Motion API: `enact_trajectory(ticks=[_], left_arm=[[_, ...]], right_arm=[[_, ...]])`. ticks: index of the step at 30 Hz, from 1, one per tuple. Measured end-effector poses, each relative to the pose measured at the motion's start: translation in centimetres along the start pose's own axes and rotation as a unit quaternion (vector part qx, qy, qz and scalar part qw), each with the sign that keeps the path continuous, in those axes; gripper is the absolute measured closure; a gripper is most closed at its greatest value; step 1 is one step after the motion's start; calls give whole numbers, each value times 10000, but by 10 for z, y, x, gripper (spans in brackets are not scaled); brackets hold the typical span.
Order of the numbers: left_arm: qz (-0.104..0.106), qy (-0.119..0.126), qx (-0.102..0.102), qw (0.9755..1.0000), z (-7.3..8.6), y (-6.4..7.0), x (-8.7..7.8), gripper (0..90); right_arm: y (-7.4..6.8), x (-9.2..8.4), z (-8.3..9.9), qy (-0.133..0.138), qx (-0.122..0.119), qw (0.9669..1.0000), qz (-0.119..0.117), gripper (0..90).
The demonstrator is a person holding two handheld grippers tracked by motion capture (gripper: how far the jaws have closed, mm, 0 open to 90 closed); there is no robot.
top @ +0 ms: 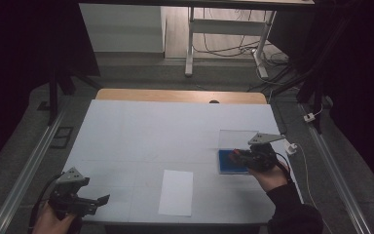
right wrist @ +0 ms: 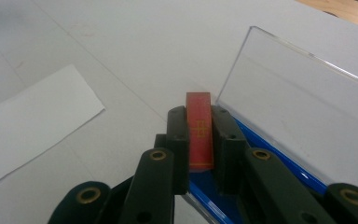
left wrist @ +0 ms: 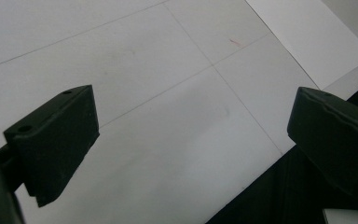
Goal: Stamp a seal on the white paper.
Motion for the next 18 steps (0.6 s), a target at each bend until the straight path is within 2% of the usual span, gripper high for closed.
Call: enact_trajectory(ticks=[6,18], left_arm=[[5,-2,-2,10000,0,0,0,23],[26,63,6,10000,0,0,-1,21]], right_arm=[[-8,3,-3,55,-25,9999,-119,796],[-31,15,-9,-31,-164,9990,-411,797]])
Point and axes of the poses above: each handheld gripper's, and its own axes: x roughly forward along the jaws, z roughly out of its underside, y roughly to its right, the point moved 6 cm from there along x, roughly forward along the jaws, and after that the axes turned 3 degrees about x, right-handed, at the moved point
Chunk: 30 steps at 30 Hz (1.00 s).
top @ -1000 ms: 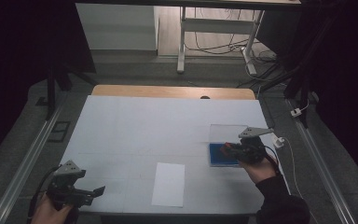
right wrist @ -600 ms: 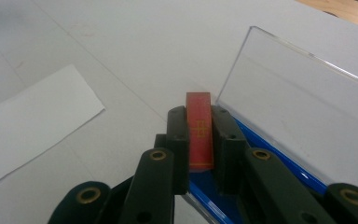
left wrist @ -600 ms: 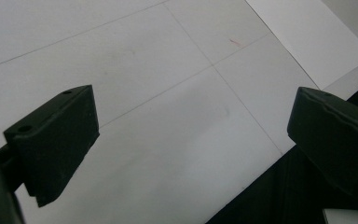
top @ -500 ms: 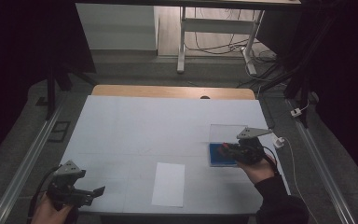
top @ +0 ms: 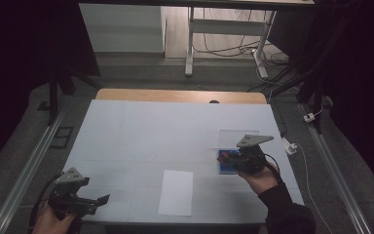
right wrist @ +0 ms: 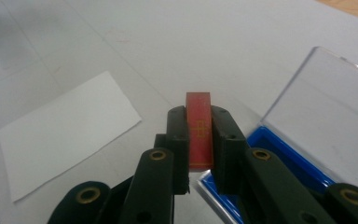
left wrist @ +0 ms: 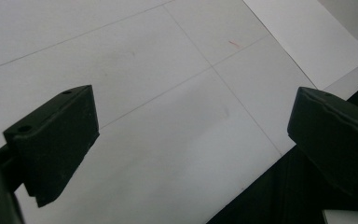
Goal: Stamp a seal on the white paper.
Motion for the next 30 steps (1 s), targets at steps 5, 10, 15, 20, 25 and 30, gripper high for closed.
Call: enact_trajectory(ticks=[5,10,15,20,25,30], left_arm=[[-25,35,58,10000,-1,1,0,16],[-10,77,33,10000,-1,1,-1,11],[-23,104,31,9999,-1,1,-1,8],[-31,160,12,9999,-2,0,-2,6],[-7,172,8,9999,-2,0,-2,6],[-3,160,4,9999,-2,0,-2,6]], right_arm=[[-12,8,-3,-35,-68,9999,-144,796],[-21,15,-4,-89,-106,9995,-270,797],[-30,22,-5,-141,-139,9990,-405,796],[-40,30,-6,-218,-229,9981,-523,797],[-48,38,-5,-290,-289,9973,-611,796],[-56,45,-4,-371,-350,9962,-701,797]])
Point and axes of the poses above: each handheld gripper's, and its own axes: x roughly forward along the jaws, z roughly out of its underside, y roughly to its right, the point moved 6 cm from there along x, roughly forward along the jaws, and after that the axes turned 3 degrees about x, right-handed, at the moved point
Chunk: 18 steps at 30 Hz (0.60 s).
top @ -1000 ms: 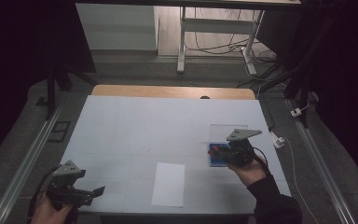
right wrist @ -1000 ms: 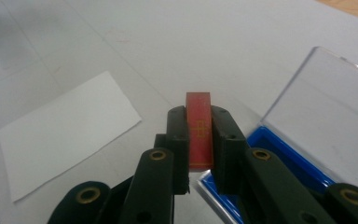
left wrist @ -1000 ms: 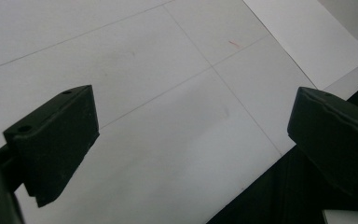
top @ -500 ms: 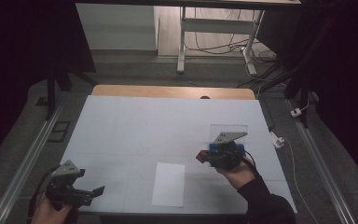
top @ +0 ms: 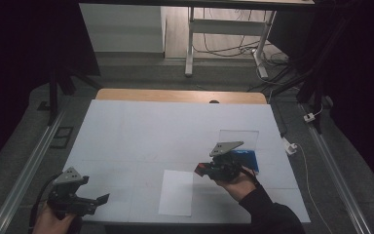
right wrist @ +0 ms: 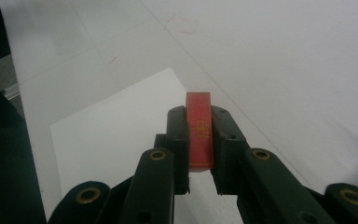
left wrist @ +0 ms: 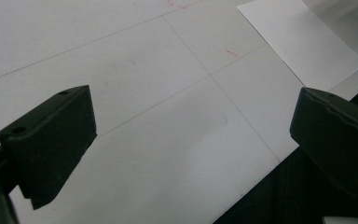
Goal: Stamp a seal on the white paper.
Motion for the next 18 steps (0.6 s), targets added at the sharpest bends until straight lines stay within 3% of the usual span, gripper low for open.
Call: enact_trajectory(ticks=[18], left_arm=[[11,-21,-2,10000,0,0,0,9]], right_arm=[[-32,35,1,-421,-464,9975,-321,796]])
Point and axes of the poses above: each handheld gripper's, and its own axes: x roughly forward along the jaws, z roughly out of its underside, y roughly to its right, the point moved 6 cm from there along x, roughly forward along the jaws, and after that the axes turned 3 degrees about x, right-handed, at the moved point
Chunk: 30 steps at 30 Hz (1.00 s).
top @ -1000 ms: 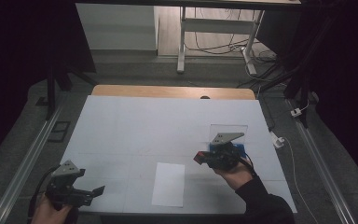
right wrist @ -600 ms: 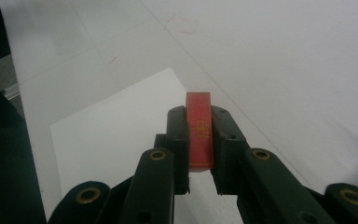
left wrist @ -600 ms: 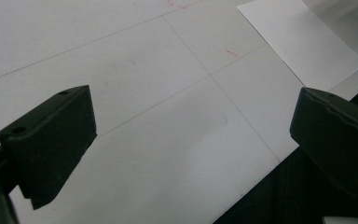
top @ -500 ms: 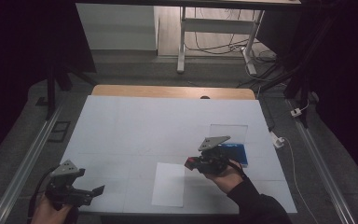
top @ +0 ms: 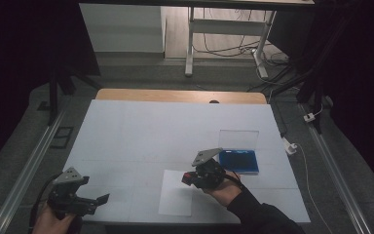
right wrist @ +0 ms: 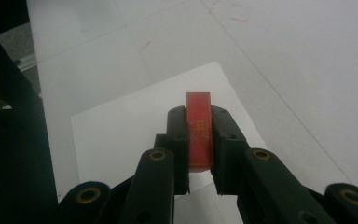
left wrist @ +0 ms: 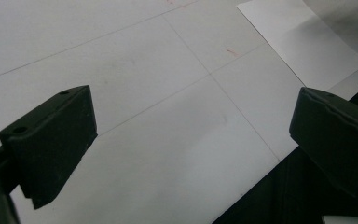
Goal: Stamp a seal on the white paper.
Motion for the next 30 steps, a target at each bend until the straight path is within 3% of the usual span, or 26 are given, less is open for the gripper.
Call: enact_trajectory(ticks=[6,16,30], left_arm=[[-5,-5,1,10000,0,0,0,9],[-6,-11,4,10000,0,0,0,10],[-5,-14,6,10000,0,0,0,10]], right_arm=[[-7,10,0,-121,-204,9997,-11,797],[-14,25,0,-231,-346,9991,-43,797],[-12,37,6,-368,-481,9982,-15,797]])
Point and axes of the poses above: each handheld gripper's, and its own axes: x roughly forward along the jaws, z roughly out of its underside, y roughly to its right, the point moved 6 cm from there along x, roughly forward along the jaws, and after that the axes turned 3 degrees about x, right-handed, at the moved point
